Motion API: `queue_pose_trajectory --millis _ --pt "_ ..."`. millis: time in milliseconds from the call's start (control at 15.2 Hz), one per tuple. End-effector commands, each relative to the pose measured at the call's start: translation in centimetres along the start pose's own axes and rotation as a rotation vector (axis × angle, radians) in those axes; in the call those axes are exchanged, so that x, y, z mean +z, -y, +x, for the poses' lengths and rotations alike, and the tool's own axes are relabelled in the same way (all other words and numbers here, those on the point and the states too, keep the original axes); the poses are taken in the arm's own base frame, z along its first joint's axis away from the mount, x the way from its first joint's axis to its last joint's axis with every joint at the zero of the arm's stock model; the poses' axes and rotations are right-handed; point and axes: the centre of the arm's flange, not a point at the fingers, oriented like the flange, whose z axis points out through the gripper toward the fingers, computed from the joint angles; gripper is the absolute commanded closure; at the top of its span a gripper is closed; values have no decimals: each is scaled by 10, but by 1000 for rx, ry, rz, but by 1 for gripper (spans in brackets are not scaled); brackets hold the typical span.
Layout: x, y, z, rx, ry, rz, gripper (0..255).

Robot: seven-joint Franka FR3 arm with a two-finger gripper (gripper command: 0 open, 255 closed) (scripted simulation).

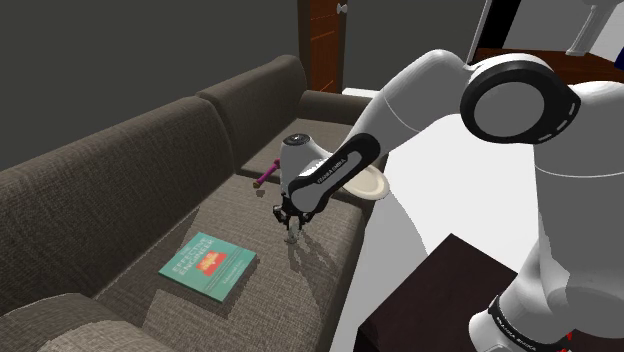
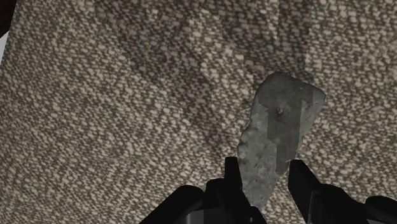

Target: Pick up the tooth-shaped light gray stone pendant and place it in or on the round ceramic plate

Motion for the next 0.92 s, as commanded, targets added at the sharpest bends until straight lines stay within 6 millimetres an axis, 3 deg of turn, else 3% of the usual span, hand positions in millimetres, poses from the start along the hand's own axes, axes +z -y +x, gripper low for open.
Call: queue_pose_trajectory --millis 0,330,858 --pt "0 0 0 0 0 0 255" --pt "0 0 0 0 0 0 255" --pt "-42 3 2 0 0 0 255"
